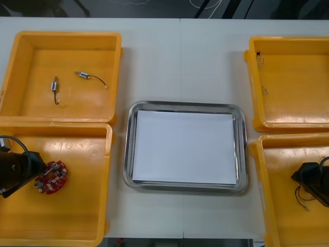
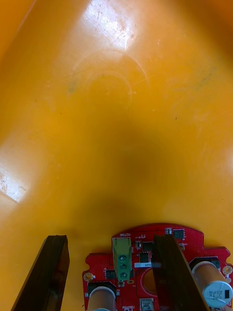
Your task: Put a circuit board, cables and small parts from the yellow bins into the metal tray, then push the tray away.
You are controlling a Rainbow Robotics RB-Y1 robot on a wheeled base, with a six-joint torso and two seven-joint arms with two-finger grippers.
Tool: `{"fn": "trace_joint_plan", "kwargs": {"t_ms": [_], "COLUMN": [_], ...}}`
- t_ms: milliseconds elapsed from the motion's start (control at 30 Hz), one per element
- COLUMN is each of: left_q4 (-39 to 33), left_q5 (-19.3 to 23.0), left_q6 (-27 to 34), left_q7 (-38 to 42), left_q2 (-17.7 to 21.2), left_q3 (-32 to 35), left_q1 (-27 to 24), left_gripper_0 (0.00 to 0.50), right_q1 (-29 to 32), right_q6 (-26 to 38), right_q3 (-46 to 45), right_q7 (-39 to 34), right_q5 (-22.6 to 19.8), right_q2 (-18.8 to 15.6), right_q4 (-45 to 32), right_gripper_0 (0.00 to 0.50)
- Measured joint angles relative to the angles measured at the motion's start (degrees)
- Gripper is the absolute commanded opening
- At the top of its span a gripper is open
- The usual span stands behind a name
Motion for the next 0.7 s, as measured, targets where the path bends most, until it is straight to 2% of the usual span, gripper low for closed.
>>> {"fn": "trace_joint_plan", "kwargs": {"t_ms": [200, 233, 267, 300, 700], "left_q4": [0.0, 0.0, 0.0, 0.0, 0.0], "left_q5": [-0.16, -0.27, -0.35, -0.42, -1.55], "left_q6": [-0.39, -0.59, -0.69, -0.77, -1.18], "left_q7": [-0.01, -0.01, -0.01, -0.01, -0.01], "left_q2": [0.0, 0.0, 0.0, 0.0, 0.0], "left_q3": [-0.32, -0.54, -0.75, -0.96, -2.38], "left_q1": [0.01, 0.01, 0.01, 0.01, 0.01], "left_gripper_0": [0.496, 0.257, 0.116, 0.0, 0.0], "right_q1": [0.44, 0.49, 0.54, 0.6, 1.03], "right_q6": [-1.17, -1.28, -1.4, -1.56, -2.51], "right_q3": [0.4, 0.43, 0.5, 0.65, 1.42], "right_q7": [0.0, 0.0, 0.0, 0.0, -0.04], "right_q5": [0.83, 0.94, 1.01, 1.14, 2.05], "right_q2": [0.0, 0.0, 0.0, 0.0, 0.0], "right_q4": [0.0, 0.0, 0.0, 0.0, -0.2], "right_gripper_0": [0.453, 0.453, 0.453, 0.454, 0.453]}}
